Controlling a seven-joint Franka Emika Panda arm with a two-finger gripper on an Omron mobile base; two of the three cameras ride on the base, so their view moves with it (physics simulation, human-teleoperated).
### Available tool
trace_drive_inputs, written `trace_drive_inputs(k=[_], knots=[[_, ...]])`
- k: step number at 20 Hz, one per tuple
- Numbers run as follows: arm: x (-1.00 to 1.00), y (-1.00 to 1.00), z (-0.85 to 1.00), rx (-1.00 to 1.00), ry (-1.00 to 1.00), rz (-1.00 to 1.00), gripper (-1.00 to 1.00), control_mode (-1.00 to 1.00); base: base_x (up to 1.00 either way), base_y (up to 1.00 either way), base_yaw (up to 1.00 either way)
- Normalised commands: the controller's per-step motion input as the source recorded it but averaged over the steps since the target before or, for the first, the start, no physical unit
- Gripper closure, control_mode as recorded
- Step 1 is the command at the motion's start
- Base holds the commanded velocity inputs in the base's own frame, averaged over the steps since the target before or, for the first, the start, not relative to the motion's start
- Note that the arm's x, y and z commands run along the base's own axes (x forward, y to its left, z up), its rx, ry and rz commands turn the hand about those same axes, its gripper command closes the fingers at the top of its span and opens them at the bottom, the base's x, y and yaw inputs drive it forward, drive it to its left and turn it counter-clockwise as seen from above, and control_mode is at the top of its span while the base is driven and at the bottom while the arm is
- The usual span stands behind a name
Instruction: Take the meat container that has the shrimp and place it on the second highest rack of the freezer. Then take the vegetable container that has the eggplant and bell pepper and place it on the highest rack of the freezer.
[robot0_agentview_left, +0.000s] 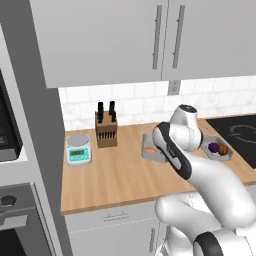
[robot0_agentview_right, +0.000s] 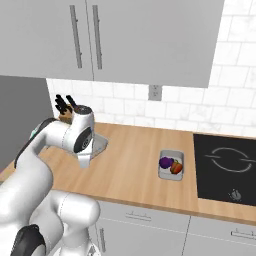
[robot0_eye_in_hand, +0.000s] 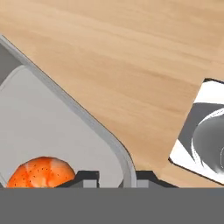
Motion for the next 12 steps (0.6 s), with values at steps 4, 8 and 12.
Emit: trace_drive_inputs(k=[4, 8, 12], knots=[[-0.52, -0.03, 0.68, -0.03, 0.17, 0.12, 1.0, -1.0, 0.0, 0.0, 0.0], [-0.66, 0.0, -0.01, -0.06, 0.13, 0.09, 1.0, 1.0, -0.25, 0.0, 0.02], [0.0, 0.0, 0.0, 0.0, 0.0, 0.0, 1.0, 1.0, -1.0, 0.0, 0.07]])
